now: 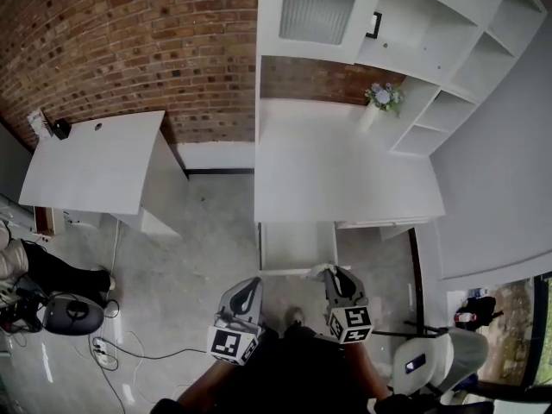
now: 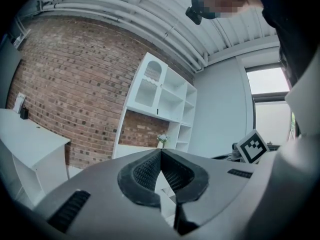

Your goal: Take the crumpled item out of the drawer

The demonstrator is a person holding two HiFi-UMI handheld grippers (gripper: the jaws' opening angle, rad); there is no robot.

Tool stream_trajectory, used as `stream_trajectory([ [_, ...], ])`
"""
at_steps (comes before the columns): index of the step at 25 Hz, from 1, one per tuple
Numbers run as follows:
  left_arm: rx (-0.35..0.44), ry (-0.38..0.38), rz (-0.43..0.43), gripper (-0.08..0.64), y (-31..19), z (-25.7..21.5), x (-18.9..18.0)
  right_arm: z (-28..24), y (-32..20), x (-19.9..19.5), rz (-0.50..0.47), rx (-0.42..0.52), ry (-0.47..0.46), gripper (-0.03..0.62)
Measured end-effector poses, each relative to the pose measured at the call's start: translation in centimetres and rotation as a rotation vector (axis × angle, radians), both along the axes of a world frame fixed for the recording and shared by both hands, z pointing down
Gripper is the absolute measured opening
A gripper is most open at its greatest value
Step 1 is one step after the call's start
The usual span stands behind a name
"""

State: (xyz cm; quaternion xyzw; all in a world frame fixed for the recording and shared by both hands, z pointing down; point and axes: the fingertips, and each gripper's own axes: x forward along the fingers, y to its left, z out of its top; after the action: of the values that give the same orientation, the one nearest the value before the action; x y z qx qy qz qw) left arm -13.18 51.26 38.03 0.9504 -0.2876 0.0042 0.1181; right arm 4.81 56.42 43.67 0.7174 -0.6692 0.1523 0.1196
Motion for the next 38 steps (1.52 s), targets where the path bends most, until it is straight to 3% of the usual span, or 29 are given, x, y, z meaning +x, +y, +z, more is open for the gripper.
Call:
stream_trajectory([
  [11, -0.005, -0.031, -0.026, 0.017, 2.7, -0.1, 2.6, -4.5, 3.5, 1.3, 0.004, 0.119, -0.046, 0.078],
  [38, 0.022, -0.046, -0.054, 0.018, 2.0, -0.9, 5.8, -5.4, 2.2, 4.0, -0.045, 0.151, -0.04, 0.077],
])
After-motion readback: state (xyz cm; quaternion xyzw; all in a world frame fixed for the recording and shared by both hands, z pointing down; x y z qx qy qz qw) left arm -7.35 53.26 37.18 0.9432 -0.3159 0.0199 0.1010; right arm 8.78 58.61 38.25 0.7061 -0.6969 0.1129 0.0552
